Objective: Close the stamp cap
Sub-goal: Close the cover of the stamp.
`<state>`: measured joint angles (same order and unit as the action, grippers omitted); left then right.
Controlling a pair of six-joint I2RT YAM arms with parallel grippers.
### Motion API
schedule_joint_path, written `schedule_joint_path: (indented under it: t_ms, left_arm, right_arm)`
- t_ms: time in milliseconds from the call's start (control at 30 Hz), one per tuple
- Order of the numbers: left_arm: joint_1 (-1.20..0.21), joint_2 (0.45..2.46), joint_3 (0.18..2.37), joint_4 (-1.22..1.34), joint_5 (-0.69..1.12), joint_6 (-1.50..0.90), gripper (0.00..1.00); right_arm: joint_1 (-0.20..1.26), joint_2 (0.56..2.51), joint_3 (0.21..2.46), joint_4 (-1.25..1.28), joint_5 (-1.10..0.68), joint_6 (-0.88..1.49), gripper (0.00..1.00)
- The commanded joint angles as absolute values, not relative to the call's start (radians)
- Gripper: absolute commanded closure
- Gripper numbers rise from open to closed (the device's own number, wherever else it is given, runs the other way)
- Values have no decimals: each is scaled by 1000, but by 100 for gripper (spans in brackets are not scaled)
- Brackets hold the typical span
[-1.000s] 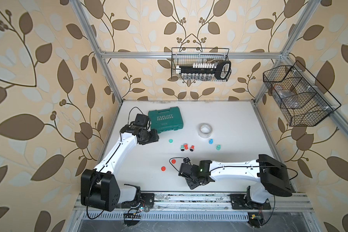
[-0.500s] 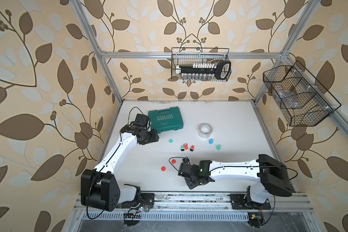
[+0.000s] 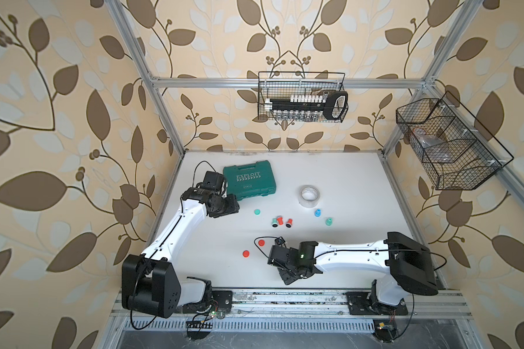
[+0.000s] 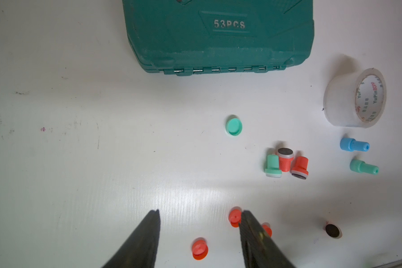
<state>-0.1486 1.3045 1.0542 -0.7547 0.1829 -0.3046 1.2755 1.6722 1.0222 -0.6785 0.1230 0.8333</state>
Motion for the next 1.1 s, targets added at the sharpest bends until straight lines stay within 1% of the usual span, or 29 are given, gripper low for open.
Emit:
schedule_joint_path:
  t_ms: [0,233,833,1067]
  left_arm:
    - [-135,1305,1070,-750,201,-283,42]
    - [-135,1311,1072,-749,207,-283,42]
    - [-135,1315,1074,-750,212,-285,42]
    - [-135,1312,1072,-750,207,-284,42]
  right_arm:
    - [1273,1639,1012,-704,140,844,100]
    - [1273,1628,1019,-721,149,841,100]
    - [1272,1690,981,-668,109,844,100]
    - [1273,1704,1000,-723,104,843,100]
